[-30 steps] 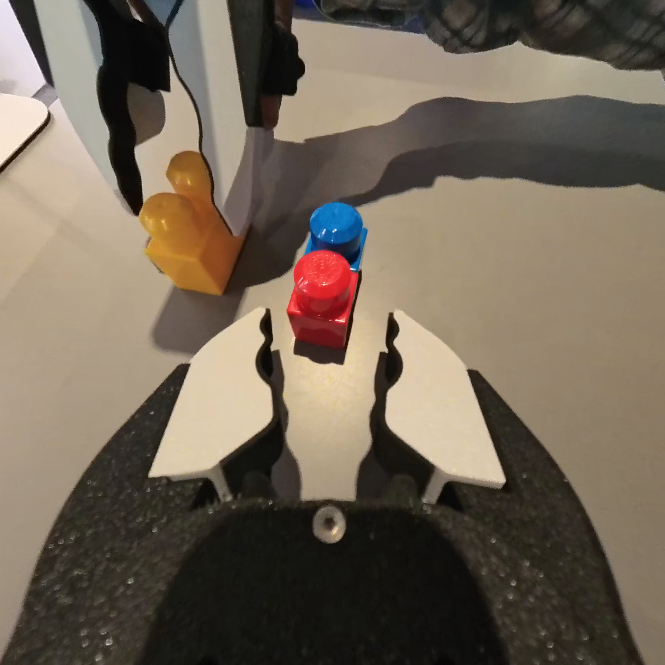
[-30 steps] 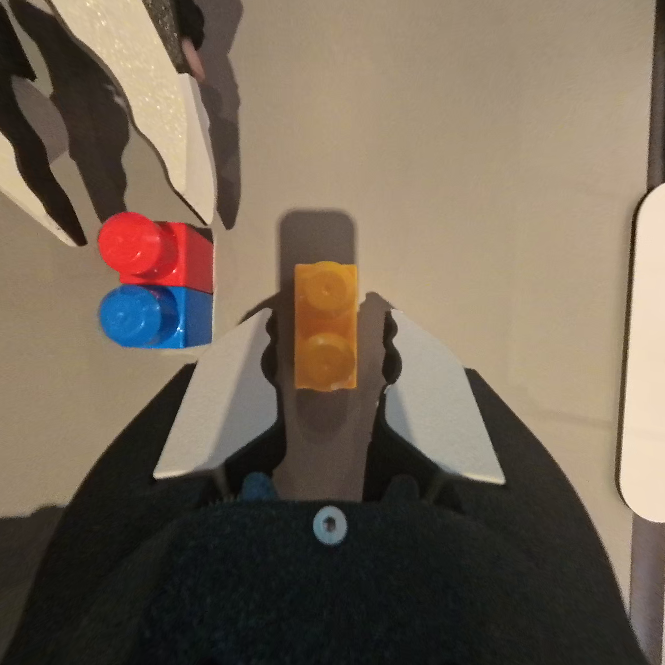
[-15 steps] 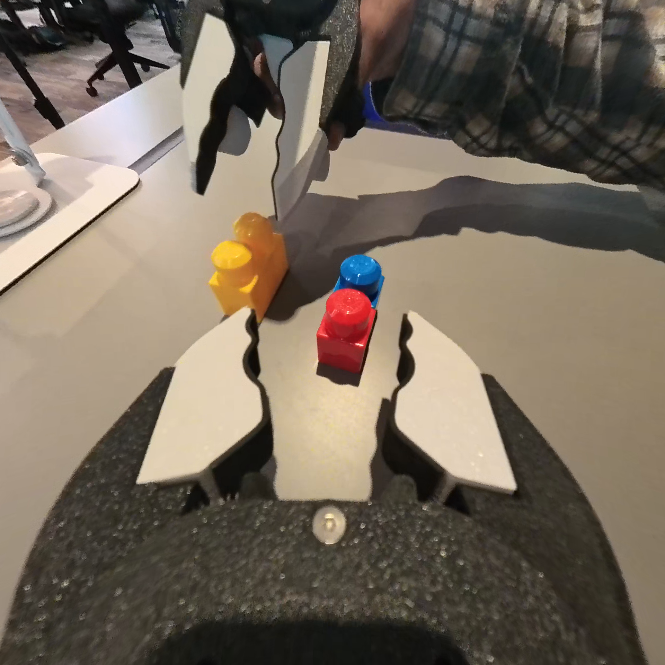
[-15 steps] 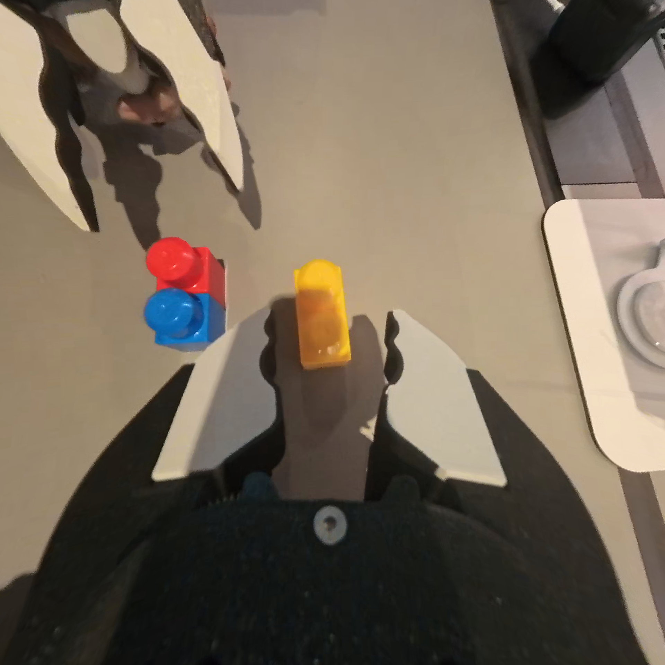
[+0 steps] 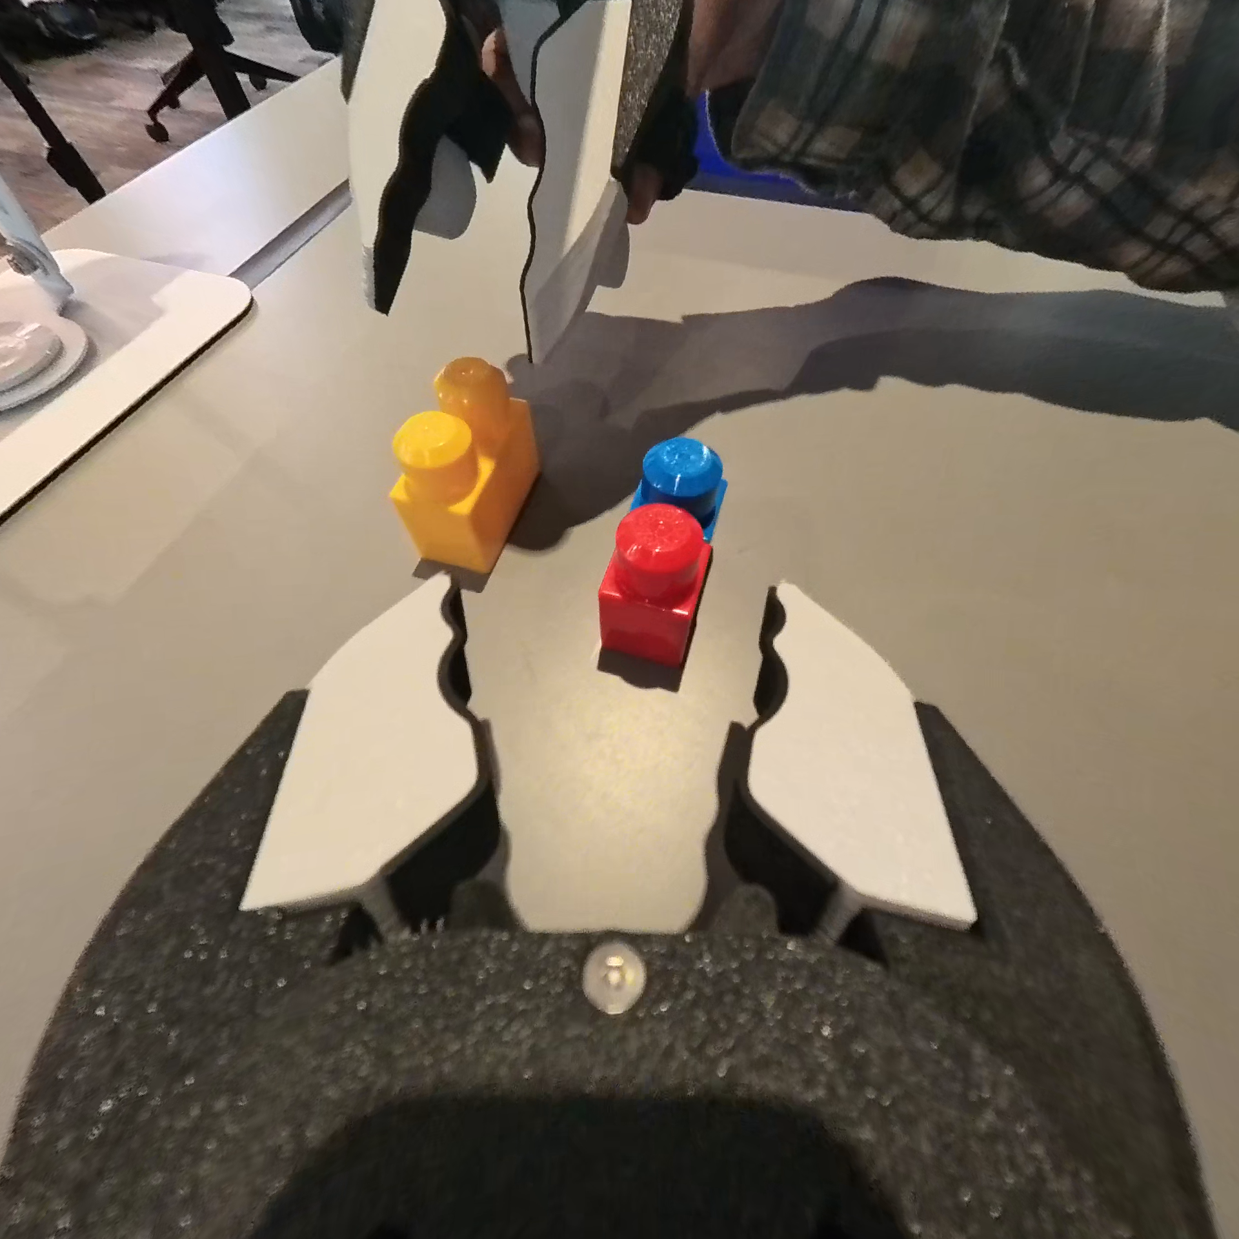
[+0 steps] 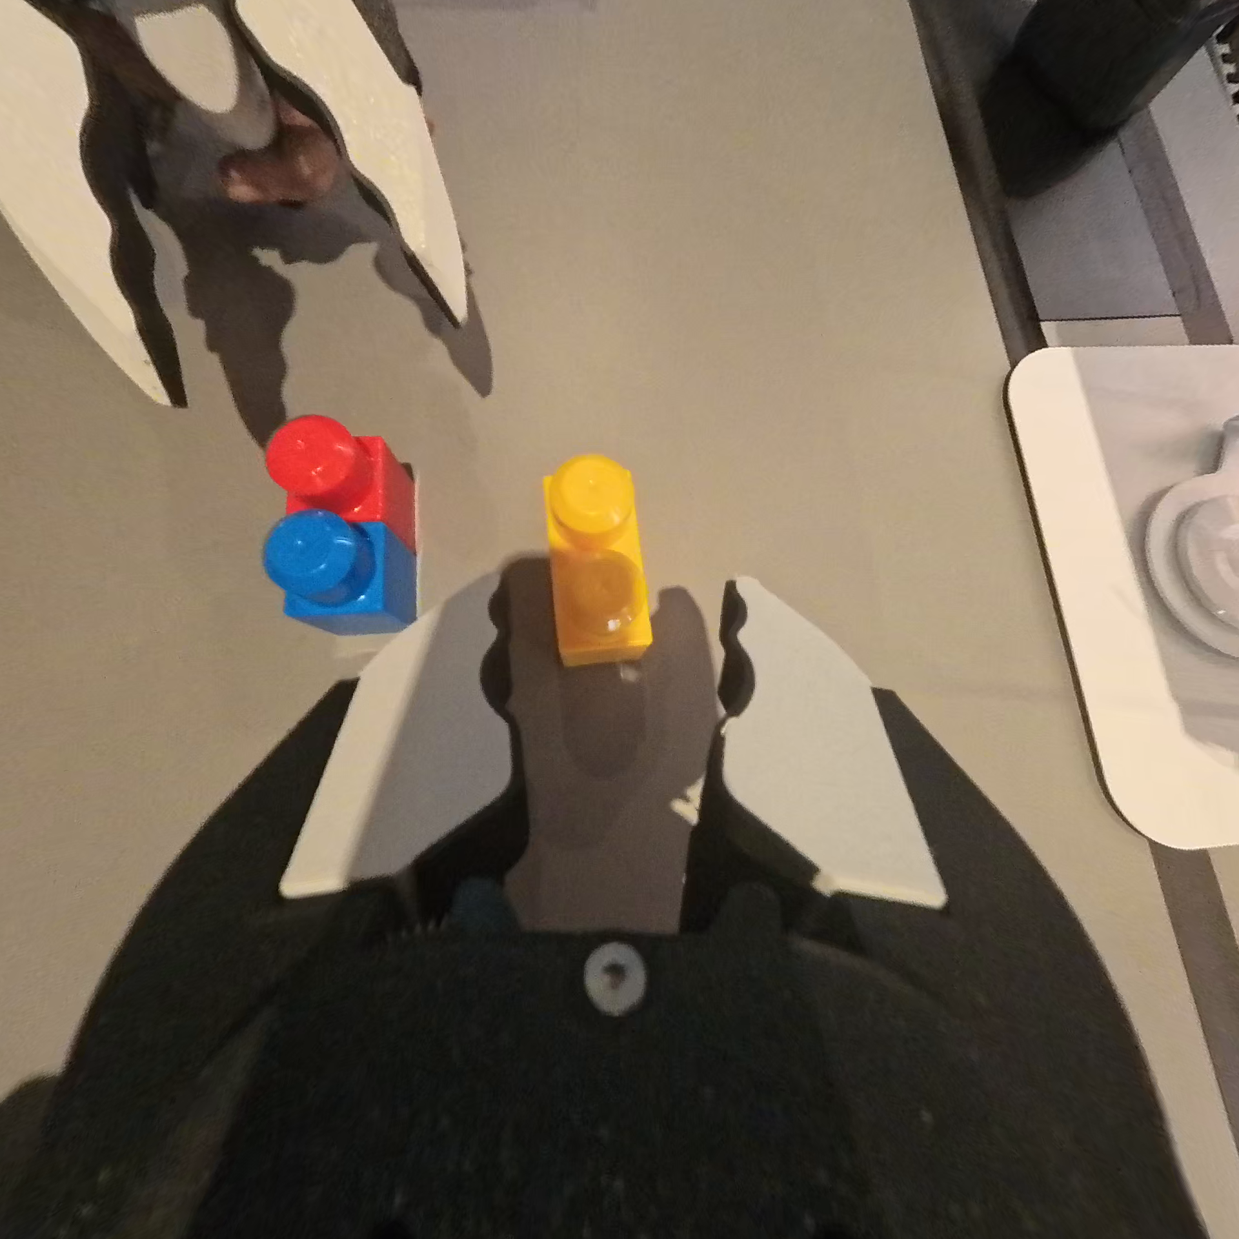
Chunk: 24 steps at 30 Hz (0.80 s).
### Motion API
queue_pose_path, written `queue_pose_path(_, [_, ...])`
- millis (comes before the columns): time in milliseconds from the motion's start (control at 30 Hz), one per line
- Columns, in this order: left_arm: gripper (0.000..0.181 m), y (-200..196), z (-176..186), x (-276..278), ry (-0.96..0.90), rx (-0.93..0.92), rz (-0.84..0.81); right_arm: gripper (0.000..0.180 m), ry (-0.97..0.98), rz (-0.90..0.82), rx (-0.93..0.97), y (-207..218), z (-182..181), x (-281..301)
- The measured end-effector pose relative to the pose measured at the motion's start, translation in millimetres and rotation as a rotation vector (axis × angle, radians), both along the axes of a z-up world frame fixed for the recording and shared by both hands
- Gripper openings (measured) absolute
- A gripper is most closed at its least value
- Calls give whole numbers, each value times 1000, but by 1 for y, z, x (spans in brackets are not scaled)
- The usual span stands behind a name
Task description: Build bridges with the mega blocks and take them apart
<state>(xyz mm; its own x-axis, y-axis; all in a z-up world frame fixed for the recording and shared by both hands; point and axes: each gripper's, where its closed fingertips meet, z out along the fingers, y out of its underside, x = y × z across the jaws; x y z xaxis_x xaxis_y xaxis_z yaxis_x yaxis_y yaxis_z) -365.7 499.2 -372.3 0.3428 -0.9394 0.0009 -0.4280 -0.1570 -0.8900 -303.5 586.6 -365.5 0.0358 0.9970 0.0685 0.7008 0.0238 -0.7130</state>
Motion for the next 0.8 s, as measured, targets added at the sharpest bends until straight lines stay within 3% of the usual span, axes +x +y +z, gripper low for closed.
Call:
queue_pose_path(300, [83,2,3,-7,-7,4,6,64,-16,9,18,-13,4,14])
queue_pose_path(500, [82,1,2,-9,8,7,4,70,-62,43,11,-38,-1,26])
queue_pose_path(800, [81,3,0,-18,39,9,12,65,-211,151,-8,-83,6,14])
